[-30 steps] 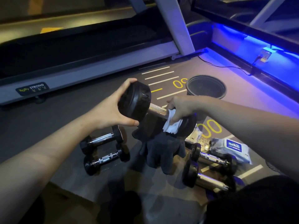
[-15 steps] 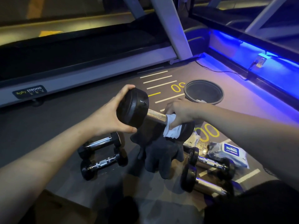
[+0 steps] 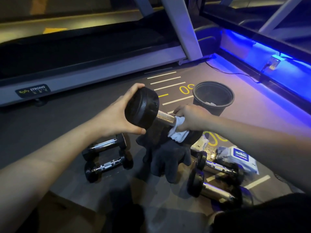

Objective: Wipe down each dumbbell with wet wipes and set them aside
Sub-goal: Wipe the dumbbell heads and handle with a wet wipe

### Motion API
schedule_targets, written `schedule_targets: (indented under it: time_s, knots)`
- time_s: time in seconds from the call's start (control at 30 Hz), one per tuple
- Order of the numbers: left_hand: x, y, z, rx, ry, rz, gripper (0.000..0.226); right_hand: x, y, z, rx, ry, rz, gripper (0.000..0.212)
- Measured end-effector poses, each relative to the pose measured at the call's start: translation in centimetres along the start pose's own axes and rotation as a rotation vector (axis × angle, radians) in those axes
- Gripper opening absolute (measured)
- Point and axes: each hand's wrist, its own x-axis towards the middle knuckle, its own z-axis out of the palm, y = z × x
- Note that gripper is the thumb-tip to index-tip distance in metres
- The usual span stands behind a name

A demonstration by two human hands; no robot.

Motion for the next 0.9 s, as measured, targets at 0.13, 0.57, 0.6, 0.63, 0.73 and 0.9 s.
schedule_targets:
  time_s: [0.13, 0.57, 0.6, 0.63, 0.73, 0.9]
  knots:
    - [0.1, -0.1, -0.1, 0.002, 0.002, 0.000, 0.121, 1.3, 1.2, -1.9, 0.124, -0.209, -0.088, 0.036]
    - [-0.3, 0.6, 0.3, 0.115, 0.036, 0.061, 0.122, 1.6, 0.3, -3.8, 0.046, -0.411, -0.083, 0.036]
    - [-0.3, 0.7, 0.3, 0.117, 0.039, 0.060, 0.122, 1.3, 0.3, -3.3, 0.029, -0.366, -0.094, 0.044]
    - [-0.3, 0.8, 0.4, 0.121, 0.041, 0.061, 0.121, 1.1, 0.5, -2.7, 0.012, -0.322, -0.097, 0.054]
    - [-0.2, 1.0, 0.5, 0.124, 0.051, 0.059, 0.121, 0.1, 0.8, -1.0, -0.124, -0.126, -0.096, 0.061]
    - [0.0, 1.2, 0.4, 0.134, 0.045, 0.053, 0.122, -1.7, 0.9, 0.9, -0.208, 0.264, -0.095, 0.069]
